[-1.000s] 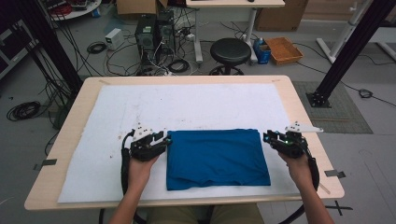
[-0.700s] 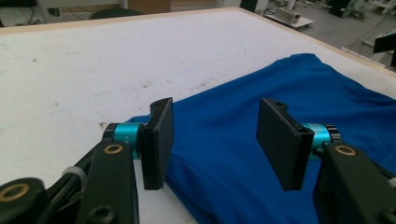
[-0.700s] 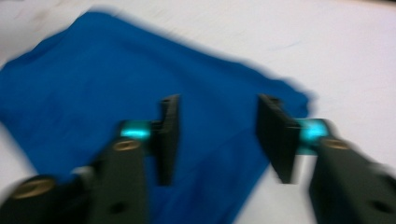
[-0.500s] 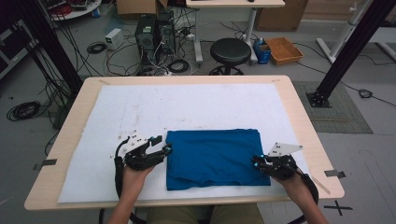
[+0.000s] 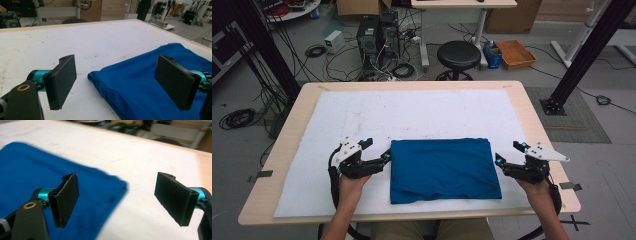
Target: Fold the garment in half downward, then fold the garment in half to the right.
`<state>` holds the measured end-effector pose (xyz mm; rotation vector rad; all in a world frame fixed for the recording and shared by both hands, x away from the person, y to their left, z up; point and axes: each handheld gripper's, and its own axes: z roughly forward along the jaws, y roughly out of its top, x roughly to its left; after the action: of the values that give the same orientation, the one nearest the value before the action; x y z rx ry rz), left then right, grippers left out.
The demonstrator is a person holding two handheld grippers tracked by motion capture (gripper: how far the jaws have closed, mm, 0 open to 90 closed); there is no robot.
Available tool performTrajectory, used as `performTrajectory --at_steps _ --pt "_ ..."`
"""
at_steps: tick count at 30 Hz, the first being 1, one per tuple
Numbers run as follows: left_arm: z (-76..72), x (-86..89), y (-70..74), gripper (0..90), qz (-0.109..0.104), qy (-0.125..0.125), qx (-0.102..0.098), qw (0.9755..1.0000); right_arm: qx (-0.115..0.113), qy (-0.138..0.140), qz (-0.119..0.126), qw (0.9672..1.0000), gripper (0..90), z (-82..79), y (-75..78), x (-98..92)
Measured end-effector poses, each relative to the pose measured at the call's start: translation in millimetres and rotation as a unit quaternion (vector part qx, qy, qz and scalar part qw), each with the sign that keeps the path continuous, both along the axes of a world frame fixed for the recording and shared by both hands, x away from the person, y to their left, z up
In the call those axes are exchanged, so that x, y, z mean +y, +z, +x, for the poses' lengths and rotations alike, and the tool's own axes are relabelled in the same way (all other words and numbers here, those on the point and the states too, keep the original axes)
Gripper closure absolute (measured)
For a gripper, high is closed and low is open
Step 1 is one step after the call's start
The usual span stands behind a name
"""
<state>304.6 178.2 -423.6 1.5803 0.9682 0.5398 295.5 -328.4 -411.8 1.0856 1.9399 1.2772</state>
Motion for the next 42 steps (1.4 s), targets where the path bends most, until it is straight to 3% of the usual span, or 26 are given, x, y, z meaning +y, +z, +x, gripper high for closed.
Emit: performTrajectory --at_steps 8,17,27,29,32,36,38,42 --pt "-0.9 -1.8 -1.2 18.0 0.005 0.002 0.003 1.0000 0.002 -0.037 0.012 0.9992 19.3 -1.2 -1.1 -26.1" --pt "-0.2 -5.3 -1.6 18.0 0.011 -0.003 0.007 0.9999 0.011 -0.040 0.013 0.9991 19.3 0.8 -4.8 -25.8" --pt "-6.4 -19.0 -1.0 17.9 0.034 0.001 0.055 0.9979 0.013 -0.033 0.005 0.9994 19.3 -3.6 -5.4 -25.1" --pt "-13.4 -23.8 -3.9 18.4 0.037 -0.003 0.079 0.9962 0.013 -0.032 0.004 0.9994 19.2 -4.4 -5.7 -24.3" --pt "-24.0 -31.0 -10.4 21.2 0.057 0.007 0.116 0.9915 0.015 -0.026 0.001 0.9996 19.3 -4.7 -7.2 -21.5" --pt "-35.5 -37.2 -15.4 23.2 0.073 0.023 0.142 0.9869 0.020 -0.014 -0.011 0.9996 19.3 -3.5 -9.7 -16.0" --pt "-38.4 -40.3 -18.7 28.3 0.084 0.025 0.151 0.9847 0.022 -0.009 -0.013 0.9996 19.3 -3.4 -10.4 -14.4" --pt "-42.0 -46.4 -26.7 35.8 0.106 0.019 0.179 0.9780 0.024 -0.005 -0.015 0.9996 19.3 -2.8 -11.3 -13.0"
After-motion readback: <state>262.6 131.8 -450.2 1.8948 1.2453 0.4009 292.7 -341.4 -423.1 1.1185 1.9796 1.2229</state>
